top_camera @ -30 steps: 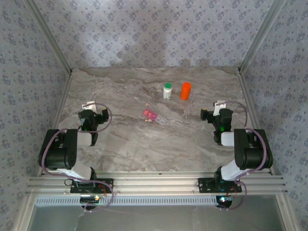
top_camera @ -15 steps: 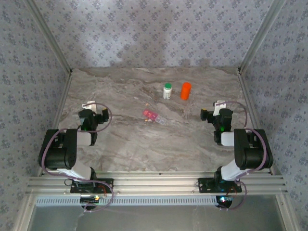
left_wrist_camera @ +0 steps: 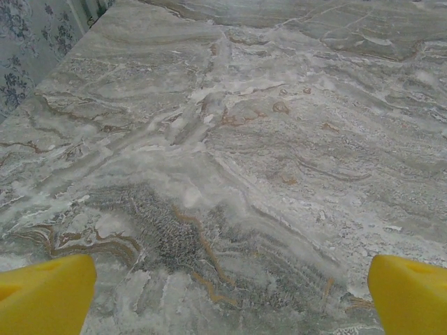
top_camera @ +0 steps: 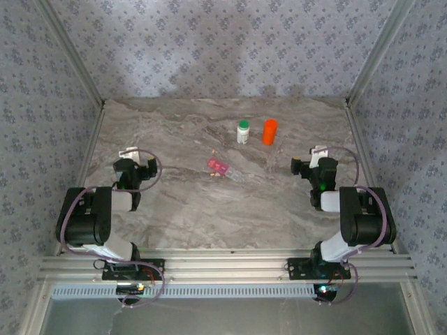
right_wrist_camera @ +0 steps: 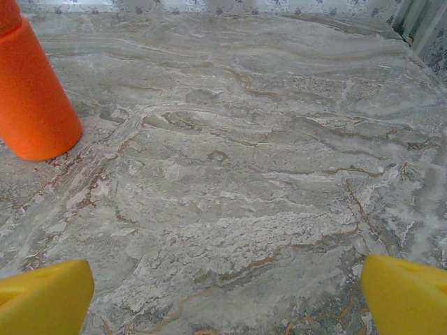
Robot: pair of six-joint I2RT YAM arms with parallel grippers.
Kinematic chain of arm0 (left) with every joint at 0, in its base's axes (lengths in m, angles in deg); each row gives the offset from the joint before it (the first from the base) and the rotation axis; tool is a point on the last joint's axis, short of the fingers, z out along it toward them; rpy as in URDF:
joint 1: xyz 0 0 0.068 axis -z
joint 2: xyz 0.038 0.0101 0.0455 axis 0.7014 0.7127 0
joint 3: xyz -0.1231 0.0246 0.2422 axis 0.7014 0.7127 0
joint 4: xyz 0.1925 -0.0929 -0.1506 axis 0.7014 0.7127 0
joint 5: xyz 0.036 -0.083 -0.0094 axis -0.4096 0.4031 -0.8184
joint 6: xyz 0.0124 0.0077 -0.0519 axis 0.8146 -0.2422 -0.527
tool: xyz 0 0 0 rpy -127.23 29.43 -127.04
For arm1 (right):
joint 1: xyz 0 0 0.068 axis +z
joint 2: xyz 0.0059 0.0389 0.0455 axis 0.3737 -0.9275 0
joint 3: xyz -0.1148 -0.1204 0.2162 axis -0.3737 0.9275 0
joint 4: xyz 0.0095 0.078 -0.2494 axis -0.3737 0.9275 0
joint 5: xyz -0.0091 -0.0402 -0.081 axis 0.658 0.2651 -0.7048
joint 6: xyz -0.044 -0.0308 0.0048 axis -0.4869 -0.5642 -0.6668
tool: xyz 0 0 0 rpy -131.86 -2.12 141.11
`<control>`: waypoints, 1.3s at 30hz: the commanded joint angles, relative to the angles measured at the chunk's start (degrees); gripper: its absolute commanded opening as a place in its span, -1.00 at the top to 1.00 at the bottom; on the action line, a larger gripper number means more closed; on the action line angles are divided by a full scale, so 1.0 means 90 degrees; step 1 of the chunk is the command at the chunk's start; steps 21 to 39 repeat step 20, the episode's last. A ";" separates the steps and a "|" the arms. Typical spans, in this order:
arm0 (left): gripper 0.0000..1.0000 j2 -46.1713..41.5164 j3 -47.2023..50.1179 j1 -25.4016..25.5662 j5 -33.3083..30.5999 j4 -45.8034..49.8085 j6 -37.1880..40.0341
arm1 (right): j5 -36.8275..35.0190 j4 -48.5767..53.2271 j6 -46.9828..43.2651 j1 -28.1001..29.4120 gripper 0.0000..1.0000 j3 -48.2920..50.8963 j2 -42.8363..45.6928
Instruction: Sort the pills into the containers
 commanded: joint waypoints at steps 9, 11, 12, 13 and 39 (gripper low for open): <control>-0.99 -0.0041 -0.0122 -0.0023 0.0123 -0.0019 0.0063 | 0.0076 0.0091 0.0066 -0.0040 -1.00 -0.0041 0.0035; -0.99 -0.0045 -0.0129 -0.0029 0.0128 -0.0019 0.0056 | 0.0082 0.0090 0.0066 -0.0036 -1.00 -0.0036 0.0038; -0.99 -0.0037 -0.0171 -0.0045 0.0158 0.0042 0.0049 | 0.0080 0.0093 0.0066 -0.0039 -1.00 -0.0036 0.0042; -0.99 -0.0027 -0.0206 -0.0095 0.0251 0.0117 0.0025 | 0.0084 0.0090 0.0066 -0.0039 -1.00 -0.0036 0.0041; -0.99 -0.0037 -0.0161 -0.0075 0.0354 0.0035 0.0090 | 0.0086 0.0090 0.0066 -0.0040 -1.00 -0.0036 0.0042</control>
